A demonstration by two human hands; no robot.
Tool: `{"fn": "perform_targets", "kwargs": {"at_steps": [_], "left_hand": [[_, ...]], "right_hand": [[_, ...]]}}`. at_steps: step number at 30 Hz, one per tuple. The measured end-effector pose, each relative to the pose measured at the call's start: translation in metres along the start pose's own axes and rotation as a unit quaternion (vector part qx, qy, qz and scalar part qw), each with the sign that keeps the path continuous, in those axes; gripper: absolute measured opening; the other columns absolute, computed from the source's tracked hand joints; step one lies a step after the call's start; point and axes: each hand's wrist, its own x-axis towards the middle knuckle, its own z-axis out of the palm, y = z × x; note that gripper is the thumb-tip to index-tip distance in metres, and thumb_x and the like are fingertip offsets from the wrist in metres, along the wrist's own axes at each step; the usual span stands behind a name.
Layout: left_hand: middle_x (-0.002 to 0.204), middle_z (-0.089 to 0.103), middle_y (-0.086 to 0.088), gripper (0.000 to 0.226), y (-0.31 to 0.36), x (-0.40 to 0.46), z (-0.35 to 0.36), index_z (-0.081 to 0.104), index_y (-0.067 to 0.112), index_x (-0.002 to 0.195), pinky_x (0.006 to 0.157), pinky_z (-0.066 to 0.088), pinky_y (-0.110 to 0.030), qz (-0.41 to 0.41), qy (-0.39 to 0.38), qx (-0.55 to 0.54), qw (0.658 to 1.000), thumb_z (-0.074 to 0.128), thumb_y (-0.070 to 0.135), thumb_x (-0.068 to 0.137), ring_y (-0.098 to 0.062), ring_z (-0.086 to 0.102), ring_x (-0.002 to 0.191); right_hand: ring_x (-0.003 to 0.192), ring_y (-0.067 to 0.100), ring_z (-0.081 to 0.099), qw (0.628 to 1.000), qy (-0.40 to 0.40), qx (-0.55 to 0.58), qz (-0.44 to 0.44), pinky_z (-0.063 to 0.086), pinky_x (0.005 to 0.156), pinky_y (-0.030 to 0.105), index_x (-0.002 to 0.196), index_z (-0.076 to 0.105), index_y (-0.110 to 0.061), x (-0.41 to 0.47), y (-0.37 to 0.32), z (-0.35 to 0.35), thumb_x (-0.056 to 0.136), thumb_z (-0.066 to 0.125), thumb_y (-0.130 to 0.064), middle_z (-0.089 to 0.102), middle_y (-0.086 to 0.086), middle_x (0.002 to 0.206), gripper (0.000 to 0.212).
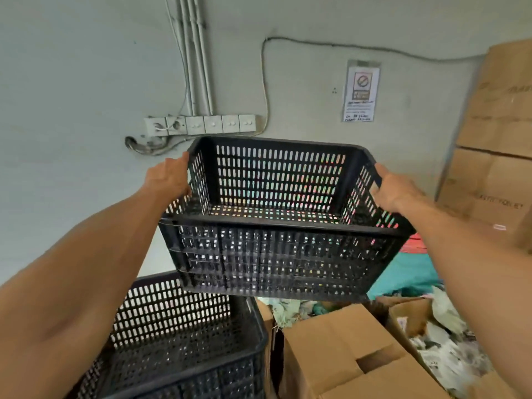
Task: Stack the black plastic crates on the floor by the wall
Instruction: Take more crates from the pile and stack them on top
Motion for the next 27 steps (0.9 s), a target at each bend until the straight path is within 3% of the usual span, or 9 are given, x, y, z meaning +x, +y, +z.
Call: {"fn": "perform_targets", "kwargs": {"at_steps": [3,6,9,14,18,21,24,27], "left_hand": [[0.105,0.064,-0.016,0.07,-0.056,-0.015,-0.004,0.039,0.017,0.14,0.065,0.044,-0.04,-0.021,-0.018,0.023,0.999,0.079,0.021,0.082,-0.035,0.063,0.092],[0.101,0.063,-0.014,0.065,-0.11,-0.03,-0.01,0.043,0.017,0.135,0.064,0.044,-0.039,-0.041,-0.04,0.04,0.998,0.079,0.022,0.081,-0.032,0.061,0.085],[0.097,0.062,-0.011,0.066,-0.155,-0.045,-0.013,0.044,0.017,0.136,0.06,0.041,-0.037,-0.064,-0.05,0.052,0.995,0.079,0.019,0.08,-0.027,0.055,0.077],[0.098,0.062,-0.011,0.069,-0.214,-0.073,-0.01,0.044,0.016,0.135,0.057,0.039,-0.035,-0.092,-0.075,0.053,0.992,0.082,0.02,0.077,-0.027,0.053,0.076],[0.099,0.062,-0.01,0.069,-0.248,-0.091,-0.002,0.046,0.018,0.136,0.06,0.041,-0.036,-0.107,-0.101,0.046,0.988,0.083,0.021,0.077,-0.026,0.054,0.078],[0.095,0.059,-0.008,0.068,-0.267,-0.104,0.007,0.046,0.019,0.135,0.062,0.041,-0.036,-0.119,-0.122,0.038,0.985,0.083,0.022,0.077,-0.027,0.055,0.08],[0.096,0.06,-0.009,0.069,-0.278,-0.112,0.013,0.046,0.02,0.137,0.064,0.043,-0.036,-0.127,-0.135,0.036,0.982,0.082,0.021,0.078,-0.028,0.056,0.081],[0.098,0.062,-0.01,0.065,-0.279,-0.114,0.015,0.046,0.018,0.136,0.065,0.044,-0.036,-0.132,-0.14,0.036,0.981,0.079,0.018,0.08,-0.028,0.057,0.081]], "right_hand": [[0.105,0.04,0.062,1.0,-0.025,0.003,-0.019,0.052,0.088,0.043,0.153,0.025,-0.034,-0.02,-0.05,0.015,0.096,0.049,-0.027,0.062,0.023,0.122,0.062],[0.112,0.037,0.06,0.997,-0.062,0.009,-0.033,0.049,0.084,0.038,0.157,0.014,-0.04,-0.041,-0.097,0.031,0.096,0.051,-0.021,0.054,0.017,0.138,0.073],[0.113,0.036,0.059,0.995,-0.078,0.008,-0.059,0.05,0.089,0.039,0.158,0.012,-0.038,-0.059,-0.136,0.044,0.097,0.052,-0.02,0.051,0.017,0.143,0.075],[0.084,0.026,0.053,0.99,-0.1,0.005,-0.096,0.044,0.068,0.032,0.158,0.013,-0.037,-0.082,-0.188,0.058,0.097,0.054,-0.019,0.048,0.016,0.146,0.075],[0.076,0.022,0.048,0.986,-0.119,-0.014,-0.12,0.038,0.056,0.03,0.158,0.015,-0.036,-0.092,-0.219,0.069,0.096,0.056,-0.019,0.049,0.015,0.144,0.076],[0.082,0.024,0.053,0.983,-0.132,-0.027,-0.126,0.041,0.062,0.031,0.158,0.017,-0.035,-0.101,-0.239,0.073,0.097,0.056,-0.017,0.048,0.014,0.146,0.075],[0.107,0.032,0.059,0.98,-0.141,-0.041,-0.13,0.043,0.075,0.034,0.158,0.016,-0.036,-0.107,-0.249,0.078,0.097,0.054,-0.016,0.046,0.014,0.148,0.075],[0.109,0.033,0.057,0.98,-0.142,-0.046,-0.132,0.047,0.082,0.037,0.158,0.014,-0.038,-0.104,-0.252,0.081,0.096,0.054,-0.015,0.043,0.014,0.15,0.077]]}}
